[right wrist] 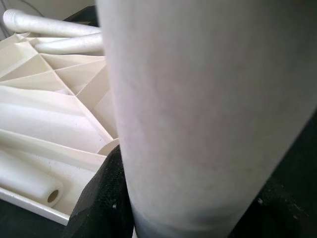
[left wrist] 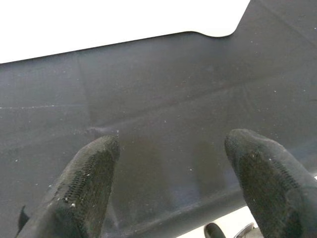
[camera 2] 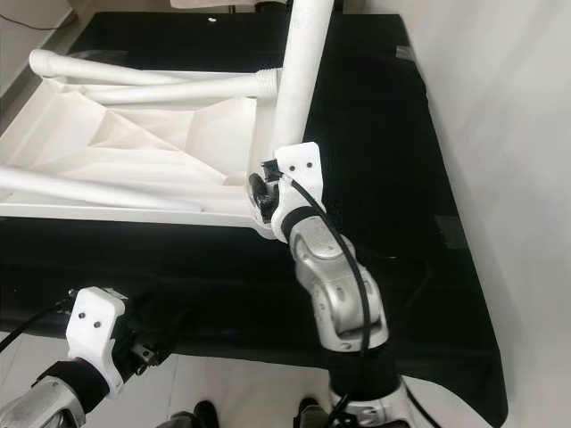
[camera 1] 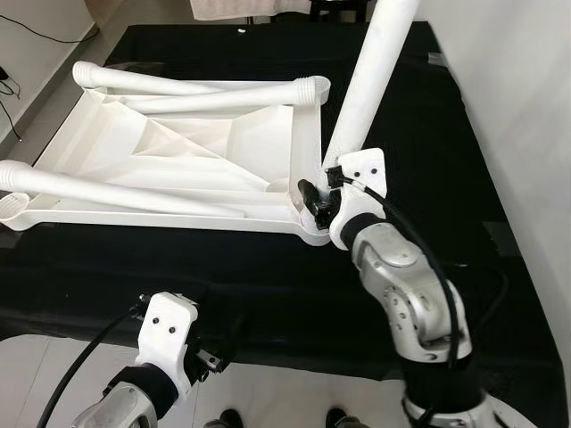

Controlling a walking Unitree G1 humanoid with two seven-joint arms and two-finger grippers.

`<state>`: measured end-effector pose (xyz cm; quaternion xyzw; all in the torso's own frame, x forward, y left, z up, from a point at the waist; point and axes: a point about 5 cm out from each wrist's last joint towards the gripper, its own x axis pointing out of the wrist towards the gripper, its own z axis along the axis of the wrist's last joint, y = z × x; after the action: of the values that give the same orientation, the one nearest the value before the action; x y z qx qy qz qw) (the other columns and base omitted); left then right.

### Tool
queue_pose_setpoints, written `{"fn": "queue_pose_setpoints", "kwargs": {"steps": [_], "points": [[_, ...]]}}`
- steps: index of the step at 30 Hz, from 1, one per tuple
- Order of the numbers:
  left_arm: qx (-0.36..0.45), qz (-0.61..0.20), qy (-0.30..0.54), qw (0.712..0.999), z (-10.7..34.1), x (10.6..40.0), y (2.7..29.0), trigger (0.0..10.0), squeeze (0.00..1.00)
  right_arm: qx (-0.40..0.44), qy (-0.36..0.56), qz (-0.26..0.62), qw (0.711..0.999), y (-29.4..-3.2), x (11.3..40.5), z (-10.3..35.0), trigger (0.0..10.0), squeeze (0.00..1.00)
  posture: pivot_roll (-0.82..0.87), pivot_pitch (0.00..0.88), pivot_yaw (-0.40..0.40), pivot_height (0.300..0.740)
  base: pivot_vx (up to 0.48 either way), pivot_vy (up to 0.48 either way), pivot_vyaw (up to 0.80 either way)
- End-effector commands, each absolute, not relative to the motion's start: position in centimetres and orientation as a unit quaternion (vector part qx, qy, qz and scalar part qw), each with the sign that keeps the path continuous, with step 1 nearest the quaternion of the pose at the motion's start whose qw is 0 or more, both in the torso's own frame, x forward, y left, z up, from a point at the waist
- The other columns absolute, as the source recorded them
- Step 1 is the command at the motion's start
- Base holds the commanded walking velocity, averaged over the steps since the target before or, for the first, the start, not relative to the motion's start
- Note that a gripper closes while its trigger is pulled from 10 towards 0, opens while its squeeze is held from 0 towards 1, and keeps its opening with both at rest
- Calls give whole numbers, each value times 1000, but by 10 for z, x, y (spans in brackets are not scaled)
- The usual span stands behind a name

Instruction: Building children table

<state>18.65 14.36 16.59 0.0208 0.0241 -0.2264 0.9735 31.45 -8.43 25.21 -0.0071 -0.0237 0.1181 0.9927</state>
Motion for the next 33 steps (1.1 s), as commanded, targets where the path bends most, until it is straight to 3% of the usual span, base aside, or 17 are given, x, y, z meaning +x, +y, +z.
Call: {"fn": "queue_pose_setpoints", "kwargs": {"steps": [1,6,9,10,11,13,23,33], "points": [[22,-223,35,974,163,182,143,10000,0,-7,-19,95,995,-84,316,251,0,0,-16,331,-4,740,0,0,0],[21,-223,35,974,163,182,143,10000,0,1,-23,97,995,-82,315,252,0,0,-14,334,-5,740,0,0,0],[21,-223,35,974,163,181,143,10000,0,28,-46,180,982,-69,312,255,0,0,-10,342,-2,740,0,0,0],[20,-223,36,974,163,181,143,10000,0,38,-71,259,962,-62,306,259,0,0,-9,345,-1,740,0,0,0],[19,-224,36,974,164,180,142,10000,0,18,-99,391,915,-63,298,262,0,0,-10,348,1,740,0,0,0],[18,-224,37,974,164,180,142,10000,0,-12,-99,464,880,-70,295,260,0,0,-10,348,1,740,0,0,0],[17,-225,36,974,164,181,141,10000,0,-63,-86,569,815,-87,306,261,0,0,-10,353,-4,740,0,0,0],[16,-222,34,974,164,181,141,10000,0,-105,-64,596,794,-88,316,248,0,0,-11,353,-12,740,0,0,0]]}}
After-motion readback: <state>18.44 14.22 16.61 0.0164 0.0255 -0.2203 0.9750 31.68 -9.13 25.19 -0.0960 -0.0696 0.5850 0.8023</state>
